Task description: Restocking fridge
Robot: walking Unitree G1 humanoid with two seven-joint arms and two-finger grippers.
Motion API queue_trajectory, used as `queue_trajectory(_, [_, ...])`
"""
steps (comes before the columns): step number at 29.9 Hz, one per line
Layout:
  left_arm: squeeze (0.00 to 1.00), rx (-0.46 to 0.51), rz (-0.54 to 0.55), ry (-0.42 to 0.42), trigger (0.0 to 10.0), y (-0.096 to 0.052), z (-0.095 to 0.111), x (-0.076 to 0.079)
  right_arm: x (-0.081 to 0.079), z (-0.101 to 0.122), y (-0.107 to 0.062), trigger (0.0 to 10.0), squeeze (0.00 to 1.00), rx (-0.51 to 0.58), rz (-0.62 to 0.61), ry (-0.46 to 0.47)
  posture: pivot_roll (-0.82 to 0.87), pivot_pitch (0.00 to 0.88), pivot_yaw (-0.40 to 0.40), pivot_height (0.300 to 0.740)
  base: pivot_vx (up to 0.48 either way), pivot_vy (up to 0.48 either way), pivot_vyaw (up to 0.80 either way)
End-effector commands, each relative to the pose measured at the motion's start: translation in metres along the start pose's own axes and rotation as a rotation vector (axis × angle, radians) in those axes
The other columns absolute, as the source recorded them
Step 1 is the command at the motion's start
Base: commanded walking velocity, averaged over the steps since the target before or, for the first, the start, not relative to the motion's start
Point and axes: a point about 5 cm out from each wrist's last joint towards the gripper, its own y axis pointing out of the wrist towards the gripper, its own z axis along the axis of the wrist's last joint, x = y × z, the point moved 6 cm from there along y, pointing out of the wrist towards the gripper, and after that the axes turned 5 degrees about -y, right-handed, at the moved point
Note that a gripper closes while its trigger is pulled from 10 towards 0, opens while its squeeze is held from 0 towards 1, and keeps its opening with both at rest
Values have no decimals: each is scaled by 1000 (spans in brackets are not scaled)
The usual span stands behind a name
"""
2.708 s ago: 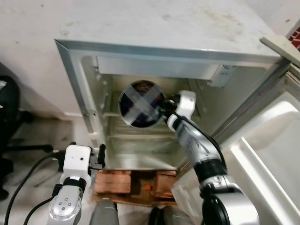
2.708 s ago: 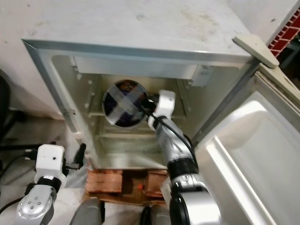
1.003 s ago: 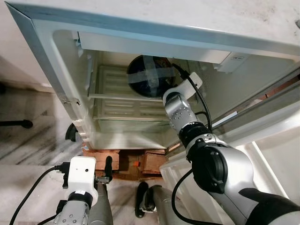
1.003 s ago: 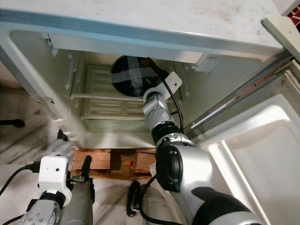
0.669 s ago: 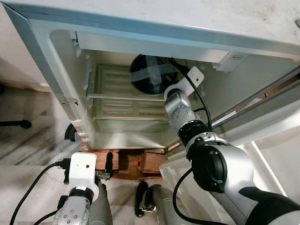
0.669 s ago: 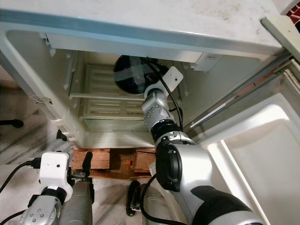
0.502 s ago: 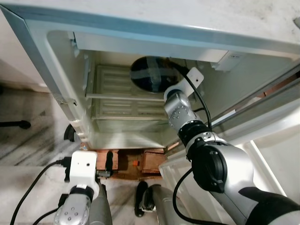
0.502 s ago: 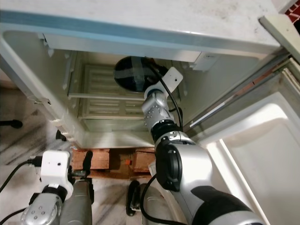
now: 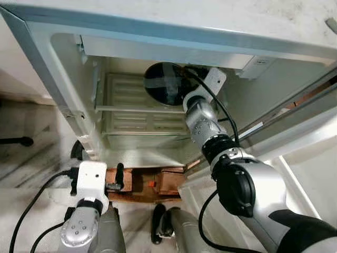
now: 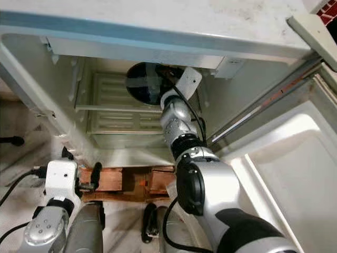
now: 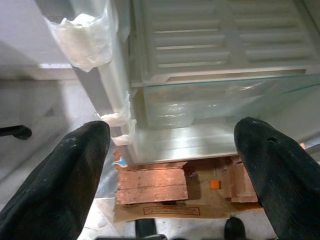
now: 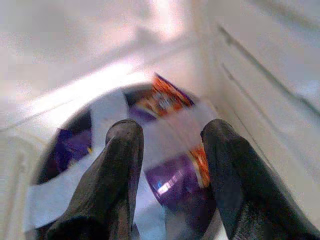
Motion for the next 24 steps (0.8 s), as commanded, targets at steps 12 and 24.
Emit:
queue_trajectory(12, [0, 6, -27, 4, 10000, 11, -1, 5, -37, -21, -18, 10000, 1000, -24, 420, -21, 347, 177, -206, 740, 0, 0, 0])
queue_trajectory(24, [0, 8, -11, 7, 10000, 9, -2, 2, -104, -63, -48, 10000, 1000, -139, 681, -44, 358, 197, -217, 740, 0, 0, 0])
